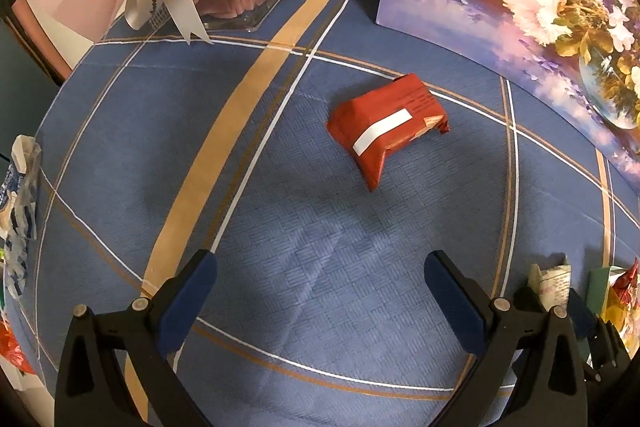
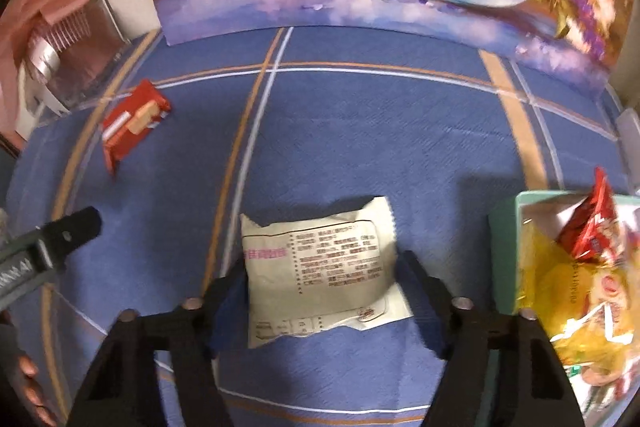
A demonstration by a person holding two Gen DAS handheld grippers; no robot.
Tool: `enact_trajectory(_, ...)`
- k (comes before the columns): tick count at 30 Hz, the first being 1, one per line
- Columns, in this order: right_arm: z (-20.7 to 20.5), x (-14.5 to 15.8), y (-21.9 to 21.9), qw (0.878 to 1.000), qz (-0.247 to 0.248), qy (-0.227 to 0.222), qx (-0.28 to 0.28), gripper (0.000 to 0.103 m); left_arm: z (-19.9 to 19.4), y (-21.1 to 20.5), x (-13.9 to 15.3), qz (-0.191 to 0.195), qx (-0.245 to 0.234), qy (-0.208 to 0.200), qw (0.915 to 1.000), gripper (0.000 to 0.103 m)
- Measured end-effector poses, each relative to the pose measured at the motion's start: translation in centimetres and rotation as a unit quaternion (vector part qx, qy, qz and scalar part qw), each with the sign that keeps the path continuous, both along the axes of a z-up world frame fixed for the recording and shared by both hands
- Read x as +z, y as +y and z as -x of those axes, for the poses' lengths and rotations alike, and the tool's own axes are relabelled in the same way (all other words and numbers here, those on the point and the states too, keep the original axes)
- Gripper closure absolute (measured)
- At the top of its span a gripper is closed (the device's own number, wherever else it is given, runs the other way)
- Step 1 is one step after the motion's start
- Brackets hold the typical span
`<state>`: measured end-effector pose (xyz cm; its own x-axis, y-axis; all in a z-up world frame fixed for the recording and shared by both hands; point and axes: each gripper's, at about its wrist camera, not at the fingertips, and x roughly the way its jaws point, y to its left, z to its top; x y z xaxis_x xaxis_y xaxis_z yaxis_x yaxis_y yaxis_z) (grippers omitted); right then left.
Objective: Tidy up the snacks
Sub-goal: 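Grasp the white pastry packet with the right gripper while the left approaches the red box, then grasp the small red box with the left gripper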
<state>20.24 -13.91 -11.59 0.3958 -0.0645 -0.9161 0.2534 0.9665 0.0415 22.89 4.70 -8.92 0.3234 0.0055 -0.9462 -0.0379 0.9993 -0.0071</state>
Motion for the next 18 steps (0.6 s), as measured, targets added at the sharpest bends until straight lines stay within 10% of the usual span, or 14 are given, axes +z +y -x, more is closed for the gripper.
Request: enact_trajectory(18,-0.7,0.3,-1.0,0.999,0.001,-0.030,-0.012,0.046,-5.4,-3.5,0.4,-0.038,-0.131,-0.050,0.9893,0.001)
